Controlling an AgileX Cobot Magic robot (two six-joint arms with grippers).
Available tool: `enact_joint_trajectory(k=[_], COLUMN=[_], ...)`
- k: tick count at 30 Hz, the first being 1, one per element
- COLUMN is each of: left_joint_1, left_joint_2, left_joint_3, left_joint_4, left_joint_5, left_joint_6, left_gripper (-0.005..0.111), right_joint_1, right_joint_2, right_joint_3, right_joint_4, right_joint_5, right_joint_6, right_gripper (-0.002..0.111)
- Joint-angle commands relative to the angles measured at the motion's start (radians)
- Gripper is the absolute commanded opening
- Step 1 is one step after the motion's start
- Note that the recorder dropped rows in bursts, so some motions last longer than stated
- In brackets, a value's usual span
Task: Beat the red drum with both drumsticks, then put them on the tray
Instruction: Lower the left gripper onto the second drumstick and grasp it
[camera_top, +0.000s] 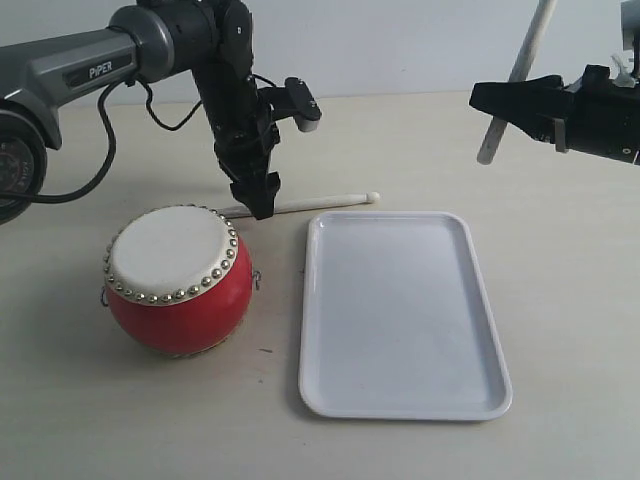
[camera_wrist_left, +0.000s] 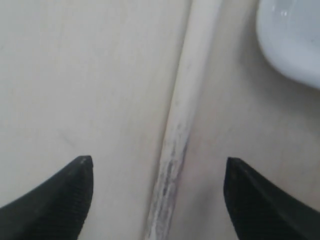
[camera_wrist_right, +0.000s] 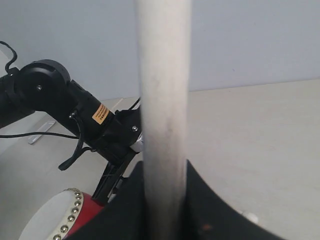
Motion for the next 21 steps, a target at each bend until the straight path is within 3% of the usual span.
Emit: enact_joint_trajectory(k=[1,21], left_joint_1=[0.003,0.027], left_joint_2=[0.014,0.047], left_joint_3=[-0.006,-0.006], left_joint_4=[0.003,0.009], left_joint_5=[0.001,0.001], left_joint_6=[0.019,0.057], left_gripper=[0.07,0.07], right_joint_1=[-0.005,-0.005], right_joint_2=[-0.01,-0.01], right_joint_3=[-0.006,-0.006], right_joint_4=[0.012,0.019], right_joint_5=[-0.005,-0.005], right_joint_6=[-0.005,-0.005], right_gripper=[0.0,0.0])
